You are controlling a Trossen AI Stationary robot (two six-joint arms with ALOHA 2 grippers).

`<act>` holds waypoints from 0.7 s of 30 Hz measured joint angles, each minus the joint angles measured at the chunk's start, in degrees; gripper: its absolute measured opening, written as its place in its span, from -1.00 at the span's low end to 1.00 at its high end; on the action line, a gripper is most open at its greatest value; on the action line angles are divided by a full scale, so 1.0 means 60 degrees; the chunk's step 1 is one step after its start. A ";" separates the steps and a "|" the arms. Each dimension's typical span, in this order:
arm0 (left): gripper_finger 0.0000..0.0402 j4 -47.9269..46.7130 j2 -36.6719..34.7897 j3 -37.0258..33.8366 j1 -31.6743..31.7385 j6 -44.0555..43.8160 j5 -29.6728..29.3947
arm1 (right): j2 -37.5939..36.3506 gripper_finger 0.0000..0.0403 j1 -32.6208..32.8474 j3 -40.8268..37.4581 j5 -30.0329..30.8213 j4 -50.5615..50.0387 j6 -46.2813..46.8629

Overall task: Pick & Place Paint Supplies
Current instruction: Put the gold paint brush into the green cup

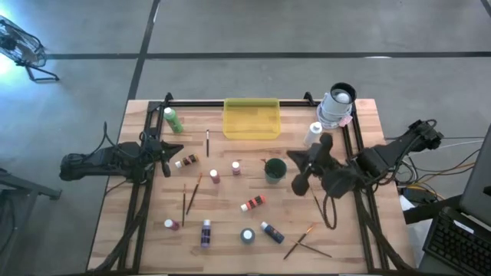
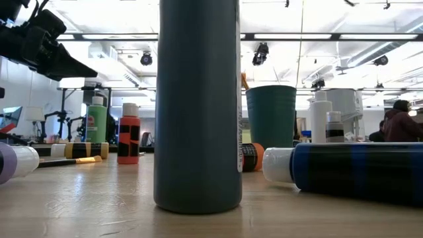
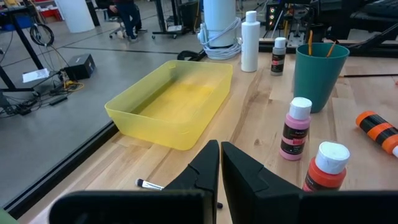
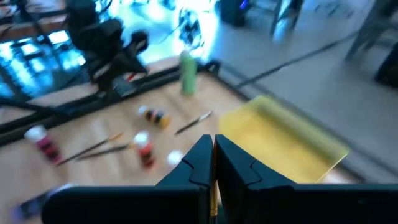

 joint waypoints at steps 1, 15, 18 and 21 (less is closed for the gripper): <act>-0.88 0.0000 0.0000 0.0000 -0.0001 0.0000 0.0000 | -0.0014 -0.96 -0.0105 0.0040 0.0112 0.0133 -0.0282; -0.88 -0.0002 0.0002 0.0000 -0.0001 0.0000 0.0002 | -0.1295 -0.96 -0.1877 -0.2679 -0.2493 0.7424 -0.5435; -0.88 0.0002 0.0002 0.0000 0.0000 -0.0002 0.0002 | -0.1614 -0.96 -0.2348 -0.3927 -0.3258 0.9037 -0.5743; -0.88 -0.0002 0.0002 0.0000 0.0002 0.0000 0.0002 | -0.1766 -0.96 -0.2791 -0.5082 -0.3874 1.0570 -0.5841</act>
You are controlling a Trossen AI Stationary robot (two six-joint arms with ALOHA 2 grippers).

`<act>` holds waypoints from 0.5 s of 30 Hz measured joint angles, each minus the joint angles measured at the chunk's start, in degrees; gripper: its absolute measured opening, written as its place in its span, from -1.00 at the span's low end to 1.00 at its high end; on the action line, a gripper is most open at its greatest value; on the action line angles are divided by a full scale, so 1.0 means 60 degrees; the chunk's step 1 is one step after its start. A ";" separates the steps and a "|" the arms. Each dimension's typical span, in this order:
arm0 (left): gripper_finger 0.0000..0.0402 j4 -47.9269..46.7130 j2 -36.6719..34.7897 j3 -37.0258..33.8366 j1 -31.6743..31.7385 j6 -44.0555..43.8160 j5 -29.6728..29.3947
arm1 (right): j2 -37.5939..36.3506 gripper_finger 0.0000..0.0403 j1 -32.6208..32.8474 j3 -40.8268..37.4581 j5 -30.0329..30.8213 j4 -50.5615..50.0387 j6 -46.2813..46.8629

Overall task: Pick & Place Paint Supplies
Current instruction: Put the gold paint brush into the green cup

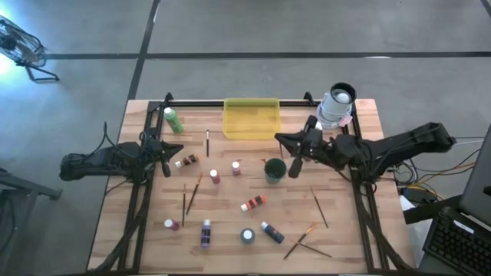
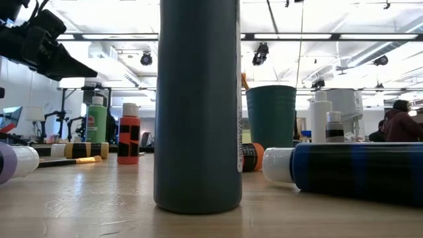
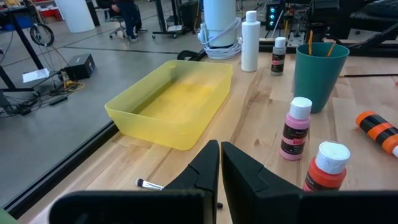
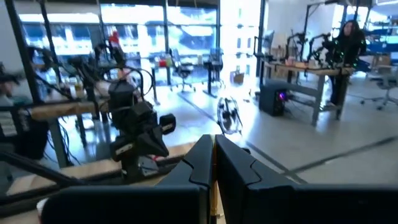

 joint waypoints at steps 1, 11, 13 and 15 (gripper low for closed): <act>-0.88 0.0002 -0.0002 0.0000 -0.0004 0.0000 -0.0001 | -0.0009 -0.96 -0.0131 -0.0312 -0.0180 0.0394 -0.0015; -0.88 0.0001 -0.0003 0.0000 -0.0001 0.0000 0.0000 | 0.0442 -0.96 -0.0601 -0.1529 -0.0886 0.1547 0.0747; -0.88 0.0000 -0.0004 0.0000 0.0000 0.0000 0.0000 | 0.0489 -0.96 -0.0631 -0.1609 -0.1065 0.1548 0.0772; -0.88 0.0000 0.0000 0.0000 0.0000 0.0000 0.0000 | 0.0571 -0.96 -0.0684 -0.1651 -0.1326 0.1583 0.0827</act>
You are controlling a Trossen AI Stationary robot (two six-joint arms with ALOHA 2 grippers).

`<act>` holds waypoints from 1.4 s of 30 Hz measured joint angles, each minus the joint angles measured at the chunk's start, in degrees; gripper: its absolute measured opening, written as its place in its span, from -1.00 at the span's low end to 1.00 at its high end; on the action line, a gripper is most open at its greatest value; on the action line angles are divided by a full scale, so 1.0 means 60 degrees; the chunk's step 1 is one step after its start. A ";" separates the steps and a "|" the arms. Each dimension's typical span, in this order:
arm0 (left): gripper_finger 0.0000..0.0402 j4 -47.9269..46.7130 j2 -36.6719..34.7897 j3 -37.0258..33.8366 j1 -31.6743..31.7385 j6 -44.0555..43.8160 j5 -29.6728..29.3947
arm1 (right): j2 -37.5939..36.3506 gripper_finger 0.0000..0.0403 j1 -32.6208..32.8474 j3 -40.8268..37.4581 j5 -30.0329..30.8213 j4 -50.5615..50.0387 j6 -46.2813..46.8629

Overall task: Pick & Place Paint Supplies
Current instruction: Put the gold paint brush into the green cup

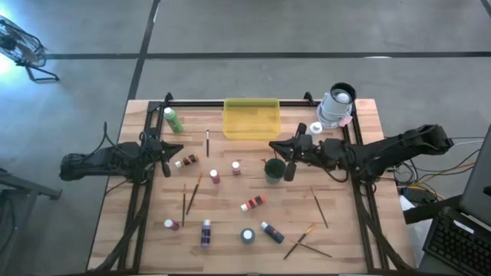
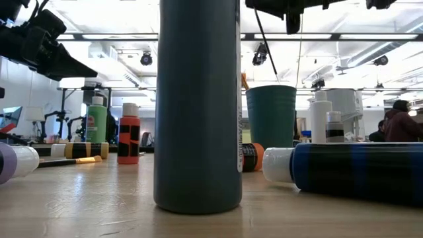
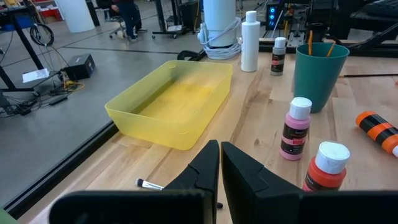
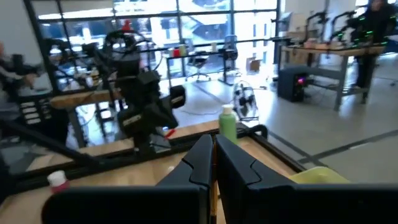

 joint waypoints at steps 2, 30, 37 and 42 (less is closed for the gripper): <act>-0.88 0.0003 -0.0001 0.0000 0.0000 -0.0001 -0.0004 | 0.0087 -0.96 -0.0066 -0.0089 -0.0206 -0.0020 -0.0012; -0.88 0.0003 -0.0002 0.0000 0.0000 -0.0002 0.0000 | 0.2802 -0.96 -0.0502 -0.2256 -0.1055 0.4748 0.0519; -0.88 0.0003 -0.0002 0.0000 -0.0001 0.0000 -0.0001 | 0.3198 -0.96 -0.0509 -0.2361 -0.1151 0.4781 0.0681; -0.88 0.0002 -0.0003 0.0000 -0.0003 0.0000 0.0000 | 0.3360 -0.96 -0.0507 -0.2448 -0.1171 0.4706 0.0911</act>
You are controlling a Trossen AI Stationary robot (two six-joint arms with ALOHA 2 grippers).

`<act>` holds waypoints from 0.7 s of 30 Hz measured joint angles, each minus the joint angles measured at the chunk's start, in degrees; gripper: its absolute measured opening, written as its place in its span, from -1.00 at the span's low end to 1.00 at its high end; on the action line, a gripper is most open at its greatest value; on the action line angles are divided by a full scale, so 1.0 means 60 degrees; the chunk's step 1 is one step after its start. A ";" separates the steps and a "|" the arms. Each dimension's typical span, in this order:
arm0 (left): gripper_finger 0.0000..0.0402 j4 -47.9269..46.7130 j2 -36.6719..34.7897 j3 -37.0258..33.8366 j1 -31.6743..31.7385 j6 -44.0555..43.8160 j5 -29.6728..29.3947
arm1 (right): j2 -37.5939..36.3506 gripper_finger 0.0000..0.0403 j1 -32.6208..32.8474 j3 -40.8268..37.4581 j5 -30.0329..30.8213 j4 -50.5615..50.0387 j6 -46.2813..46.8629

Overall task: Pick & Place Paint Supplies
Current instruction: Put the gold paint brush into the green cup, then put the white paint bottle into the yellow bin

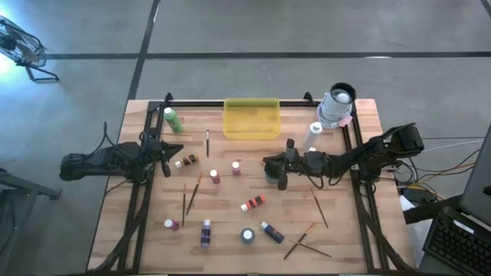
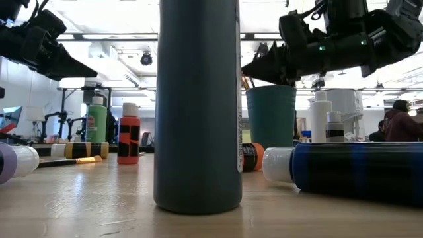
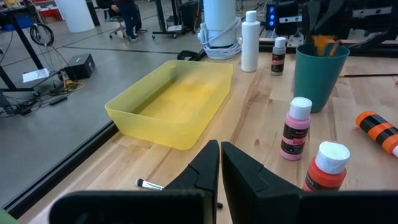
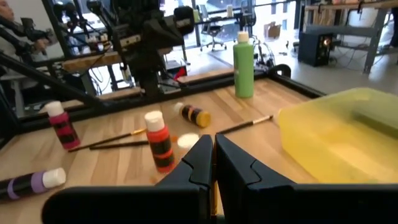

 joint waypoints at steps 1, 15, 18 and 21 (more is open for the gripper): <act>-0.88 0.0004 0.0004 0.0000 0.0004 -0.0001 -0.0001 | 0.0040 -0.96 0.0001 -0.0004 0.0000 0.0010 0.0009; -0.88 -0.0002 0.0002 0.0000 0.0002 -0.0001 0.0000 | 0.0086 -0.78 -0.0046 -0.0040 0.0000 -0.0065 0.0037; -0.88 0.0002 0.0004 0.0000 0.0004 0.0000 -0.0001 | 0.0082 -0.67 -0.0042 -0.0052 -0.0007 -0.0065 0.0036; -0.88 -0.0001 0.0004 0.0000 0.0003 0.0000 0.0000 | 0.0079 -0.55 -0.0043 -0.0055 -0.0007 -0.0051 0.0038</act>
